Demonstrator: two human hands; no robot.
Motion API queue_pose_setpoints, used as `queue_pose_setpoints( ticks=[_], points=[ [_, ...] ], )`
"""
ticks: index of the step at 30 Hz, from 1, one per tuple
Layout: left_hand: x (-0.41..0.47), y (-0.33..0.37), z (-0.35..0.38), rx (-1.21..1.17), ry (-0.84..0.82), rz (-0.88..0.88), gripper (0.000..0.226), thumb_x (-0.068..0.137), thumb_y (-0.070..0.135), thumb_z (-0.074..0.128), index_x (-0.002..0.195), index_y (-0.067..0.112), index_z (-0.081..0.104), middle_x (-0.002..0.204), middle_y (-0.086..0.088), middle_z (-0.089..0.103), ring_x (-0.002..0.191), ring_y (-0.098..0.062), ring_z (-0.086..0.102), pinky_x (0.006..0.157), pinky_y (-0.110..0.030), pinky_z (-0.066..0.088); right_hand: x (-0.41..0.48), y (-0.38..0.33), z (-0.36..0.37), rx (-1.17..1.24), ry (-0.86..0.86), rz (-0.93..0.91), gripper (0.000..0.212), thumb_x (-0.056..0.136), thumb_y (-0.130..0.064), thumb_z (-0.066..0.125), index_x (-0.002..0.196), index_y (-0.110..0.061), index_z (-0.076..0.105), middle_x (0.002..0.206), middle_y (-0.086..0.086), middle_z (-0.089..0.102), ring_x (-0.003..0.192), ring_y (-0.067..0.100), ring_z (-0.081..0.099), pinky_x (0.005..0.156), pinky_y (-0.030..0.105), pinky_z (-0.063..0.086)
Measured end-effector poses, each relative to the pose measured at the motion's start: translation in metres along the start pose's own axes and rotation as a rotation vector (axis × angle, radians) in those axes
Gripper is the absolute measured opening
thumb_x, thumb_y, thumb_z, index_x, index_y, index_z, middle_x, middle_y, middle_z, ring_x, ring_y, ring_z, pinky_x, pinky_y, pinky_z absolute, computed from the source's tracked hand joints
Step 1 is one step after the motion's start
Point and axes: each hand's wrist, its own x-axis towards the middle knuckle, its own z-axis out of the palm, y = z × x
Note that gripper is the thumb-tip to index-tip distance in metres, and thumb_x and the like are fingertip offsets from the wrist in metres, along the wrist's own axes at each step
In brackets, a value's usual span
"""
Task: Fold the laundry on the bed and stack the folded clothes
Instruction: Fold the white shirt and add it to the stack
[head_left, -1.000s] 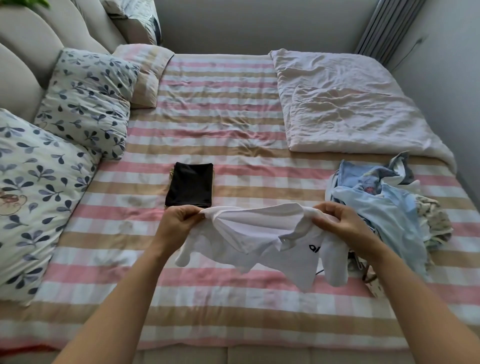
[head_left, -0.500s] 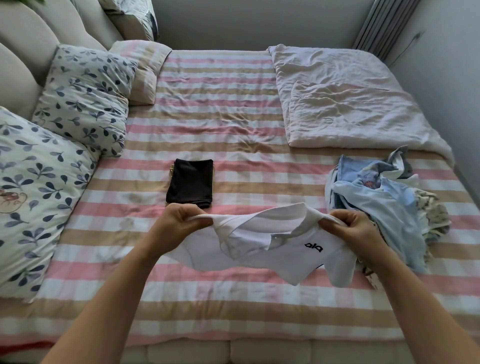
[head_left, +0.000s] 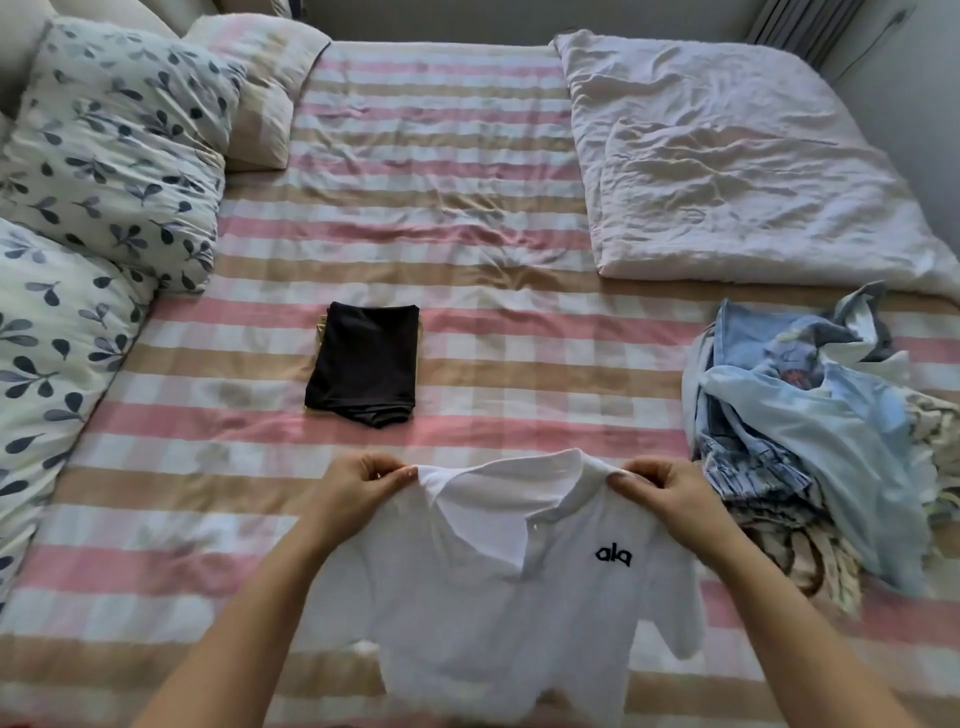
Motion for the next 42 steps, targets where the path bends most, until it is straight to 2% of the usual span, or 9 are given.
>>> queue_pose_setpoints(
  ticks=[6, 15, 19, 22, 25, 28, 31, 36, 42],
  points=[
    [0.108, -0.086, 0.069, 0.111, 0.240, 0.089, 0.015, 0.084, 0.005, 0.064, 0.071, -0.001, 0.068, 0.067, -0.007, 0.058, 0.065, -0.020, 0.052, 0.058, -0.018, 0.033, 0.119, 0.094, 0.037, -0.279, 0.239, -0.066, 0.007, 0.082, -0.020, 0.069, 0.077, -0.017, 0.072, 0.074, -0.002, 0.066, 0.074, 0.019, 0.061, 0.066, 0.036, 0.046],
    [0.262, -0.148, 0.115, 0.519, 0.407, 0.188, 0.028, 0.095, 0.026, 0.046, 0.071, 0.012, 0.043, 0.076, -0.009, 0.055, 0.069, -0.032, 0.051, 0.056, -0.032, 0.030, 0.276, 0.156, 0.056, -0.637, 0.401, -0.098, 0.032, 0.088, -0.044, 0.055, 0.070, -0.019, 0.060, 0.078, 0.006, 0.067, 0.078, 0.031, 0.061, 0.057, 0.034, 0.039],
    [0.292, -0.153, 0.129, 0.739, 0.368, 0.160, 0.016, 0.092, 0.022, 0.052, 0.092, 0.006, 0.056, 0.097, -0.012, 0.056, 0.088, -0.034, 0.053, 0.059, -0.036, 0.034, 0.308, 0.171, 0.066, -0.785, 0.383, -0.082, 0.016, 0.088, -0.034, 0.059, 0.086, -0.018, 0.061, 0.100, 0.007, 0.060, 0.095, 0.029, 0.053, 0.065, 0.032, 0.037],
    [0.278, -0.149, 0.141, 0.681, 0.382, 0.437, 0.035, 0.072, 0.000, 0.052, 0.105, 0.013, 0.056, 0.104, -0.015, 0.059, 0.097, -0.029, 0.043, 0.075, -0.042, 0.043, 0.301, 0.173, 0.078, -0.781, 0.495, -0.384, 0.021, 0.078, -0.016, 0.072, 0.098, -0.012, 0.067, 0.100, 0.013, 0.060, 0.095, 0.035, 0.050, 0.072, 0.042, 0.047],
    [0.257, -0.147, 0.147, 0.688, 0.006, 0.628, 0.051, 0.059, 0.007, 0.047, 0.104, 0.023, 0.064, 0.120, -0.006, 0.056, 0.111, -0.023, 0.036, 0.088, -0.042, 0.038, 0.287, 0.172, 0.098, -0.839, 0.367, -0.701, 0.022, 0.066, -0.019, 0.082, 0.086, -0.017, 0.072, 0.090, 0.006, 0.065, 0.092, 0.023, 0.042, 0.069, 0.040, 0.049],
    [0.250, -0.151, 0.147, 0.682, -0.256, 0.475, 0.045, 0.064, 0.024, 0.061, 0.105, 0.041, 0.060, 0.143, 0.011, 0.029, 0.129, -0.012, 0.015, 0.087, -0.028, 0.015, 0.286, 0.172, 0.115, -0.963, 0.134, -0.561, 0.029, 0.070, -0.033, 0.077, 0.098, -0.027, 0.069, 0.110, 0.000, 0.061, 0.105, 0.019, 0.038, 0.082, 0.039, 0.042],
    [0.260, -0.146, 0.147, 0.666, -0.247, 0.445, 0.022, 0.069, 0.036, 0.074, 0.090, 0.033, 0.068, 0.133, 0.013, 0.042, 0.125, -0.014, 0.026, 0.079, -0.025, 0.013, 0.293, 0.174, 0.121, -0.982, 0.008, -0.373, 0.032, 0.082, -0.046, 0.059, 0.110, -0.032, 0.058, 0.127, -0.007, 0.044, 0.119, 0.021, 0.033, 0.089, 0.032, 0.024],
    [0.287, -0.128, 0.168, 0.600, -0.063, 0.513, 0.022, 0.079, 0.032, 0.069, 0.080, 0.010, 0.066, 0.086, -0.003, 0.065, 0.090, -0.024, 0.054, 0.074, -0.029, 0.027, 0.293, 0.165, 0.107, -0.775, 0.110, -0.394, 0.021, 0.078, -0.039, 0.068, 0.089, -0.022, 0.066, 0.105, -0.005, 0.056, 0.108, 0.022, 0.041, 0.082, 0.031, 0.020],
    [0.301, -0.126, 0.196, 0.668, 0.064, 0.396, 0.037, 0.075, 0.040, 0.068, 0.104, 0.017, 0.063, 0.125, -0.003, 0.050, 0.121, -0.025, 0.035, 0.102, -0.035, 0.018, 0.293, 0.162, 0.107, -0.627, 0.162, -0.447, 0.019, 0.071, -0.036, 0.076, 0.080, -0.020, 0.070, 0.093, -0.001, 0.060, 0.097, 0.024, 0.046, 0.077, 0.030, 0.023]
  ],
)
